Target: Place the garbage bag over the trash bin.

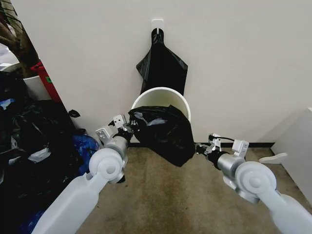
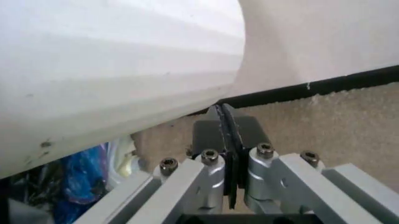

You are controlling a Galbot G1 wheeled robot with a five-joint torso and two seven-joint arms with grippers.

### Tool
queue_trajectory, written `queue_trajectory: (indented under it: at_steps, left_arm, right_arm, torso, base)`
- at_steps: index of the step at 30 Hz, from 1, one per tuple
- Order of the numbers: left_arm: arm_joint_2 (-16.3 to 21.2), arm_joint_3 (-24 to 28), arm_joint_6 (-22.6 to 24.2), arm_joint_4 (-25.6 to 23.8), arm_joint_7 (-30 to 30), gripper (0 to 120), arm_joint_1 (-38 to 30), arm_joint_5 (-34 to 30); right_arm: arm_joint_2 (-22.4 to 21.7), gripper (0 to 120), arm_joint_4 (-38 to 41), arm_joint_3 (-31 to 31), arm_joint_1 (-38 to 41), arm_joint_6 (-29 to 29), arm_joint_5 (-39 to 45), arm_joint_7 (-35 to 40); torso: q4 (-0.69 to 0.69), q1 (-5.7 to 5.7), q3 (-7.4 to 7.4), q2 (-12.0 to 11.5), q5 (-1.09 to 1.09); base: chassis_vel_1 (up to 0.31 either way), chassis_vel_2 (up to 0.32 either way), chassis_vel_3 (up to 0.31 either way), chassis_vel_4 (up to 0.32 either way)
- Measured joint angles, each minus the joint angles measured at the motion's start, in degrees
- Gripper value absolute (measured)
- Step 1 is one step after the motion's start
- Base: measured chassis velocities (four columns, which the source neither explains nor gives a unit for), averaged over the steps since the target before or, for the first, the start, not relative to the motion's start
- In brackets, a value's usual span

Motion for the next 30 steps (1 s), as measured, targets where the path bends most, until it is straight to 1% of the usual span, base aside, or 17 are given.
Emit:
queue_trajectory:
  at_steps: [3,4,5,6,8,10,11,14,18,19,22,23,24,25,26,28,30]
  left_arm:
    - [0.12,-0.11,0.00,-0.22,0.00,1,0.28,0.04]
    - [0.15,-0.24,0.00,-0.28,-0.01,1,0.37,0.05]
    - [0.18,-0.49,0.00,-0.28,-0.02,1,0.40,0.06]
    - [0.29,-0.72,0.00,-0.27,-0.02,1,0.42,0.09]
    - [0.77,-0.92,0.00,0.09,0.06,1,0.43,0.60]
    - [1.26,-0.85,0.09,0.63,0.35,1,0.10,1.93]
    - [1.26,-0.85,0.09,0.63,0.35,1,0.10,1.93]
    - [2.21,-0.19,0.78,1.40,0.84,1,-0.90,3.99]
    - [3.82,1.04,1.62,2.28,2.28,1,-2.49,7.05]
    - [3.82,1.04,1.62,2.28,2.28,1,-2.49,7.05]
    - [4.75,2.37,2.36,2.43,2.28,1,-3.95,7.60]
    - [4.75,2.37,2.36,2.43,2.28,1,-3.95,7.60]
    - [5.04,3.55,2.59,2.45,1.98,1,-4.82,7.62]
    - [5.07,3.82,2.70,2.46,1.90,1,-5.03,7.62]
    - [5.07,3.82,2.70,2.46,1.90,1,-5.03,7.62]
    - [4.94,4.87,3.25,2.52,1.65,1,-6.04,7.56]
    - [4.63,6.01,3.83,2.75,1.61,1,-7.27,7.49]
  right_arm:
    - [-0.30,1,-0.22,0.32,-0.10,-0.26,-0.41,-0.25]
    - [-0.48,4,-0.05,0.85,-0.63,-0.57,-0.95,-0.43]
    - [-0.73,11,0.79,1.76,-1.77,-0.82,-2.39,-1.02]
    - [-1.13,15,2.07,2.70,-3.40,-0.66,-6.81,-2.19]
    - [-2.40,23,5.58,5.08,-7.29,0.73,-19.80,-7.39]
    - [-3.25,31,8.14,6.75,-8.92,1.98,-28.12,-10.30]
    - [-3.25,31,8.14,6.75,-8.92,1.98,-28.12,-10.30]
    - [-4.30,43,11.00,9.70,-9.29,2.22,-35.20,-13.23]
    - [-5.94,59,13.95,12.58,-7.04,0.53,-36.84,-13.94]
    - [-5.94,59,13.95,12.58,-7.04,0.53,-36.84,-13.94]
    - [-7.83,73,15.89,12.41,-2.68,0.20,-35.00,-14.07]
    - [-7.83,73,15.89,12.41,-2.68,0.20,-35.00,-14.07]
    - [-8.89,81,16.96,10.66,0.66,0.07,-31.87,-15.13]
    - [-9.14,84,17.08,9.95,1.47,0.05,-31.06,-15.99]
    - [-9.14,84,17.08,9.95,1.47,0.05,-31.06,-15.99]
    - [-9.83,94,17.03,7.08,3.38,0.05,-29.94,-20.41]
    - [-10.28,98,16.42,3.61,4.72,0.09,-30.68,-23.69]
  torso:
    - [0.01,0.00,0.00,0.00,0.03]
    - [0.01,0.00,0.00,0.00,0.01]
    - [0.01,0.00,0.00,0.00,0.01]
    - [0.00,0.00,0.00,0.00,0.02]
    - [-0.01,0.00,0.00,0.00,0.01]
    - [-0.01,0.00,0.00,0.00,0.00]
    - [-0.01,0.00,0.00,0.00,0.00]
    - [0.00,0.00,0.00,0.00,0.01]
    - [0.01,0.00,-0.01,0.00,0.01]
    - [0.01,0.00,-0.01,0.00,0.01]
    - [0.03,0.00,-0.01,0.00,0.02]
    - [0.03,0.00,-0.01,0.00,0.02]
    - [0.02,0.00,0.00,0.00,0.00]
    - [0.02,0.00,0.00,0.00,-0.01]
    - [0.02,0.00,0.00,0.00,-0.01]
    - [0.01,0.00,0.00,0.00,0.01]
    - [-0.04,0.00,0.00,0.00,0.00]
  base:
    - [0.000,0.000,0.000,0.000]
    - [0.000,0.000,0.000,0.000]
    - [0.000,0.000,0.000,0.000]
    - [0.000,0.000,0.000,0.000]
    - [0.000,0.000,0.000,0.000]
    - [0.000,0.000,0.000,0.000]
    - [0.000,0.000,0.000,0.000]
    - [0.000,0.000,0.000,0.000]
    - [0.000,0.000,0.000,0.000]
    - [0.000,0.000,0.000,0.000]
    - [0.000,0.000,0.000,0.000]
    - [0.000,0.000,0.000,0.000]
    - [0.000,0.000,0.000,0.000]
    - [0.000,0.000,0.000,0.000]
    - [0.000,0.000,0.000,0.000]
    - [0.000,0.000,0.000,0.000]
    - [0.000,0.000,0.000,0.000]
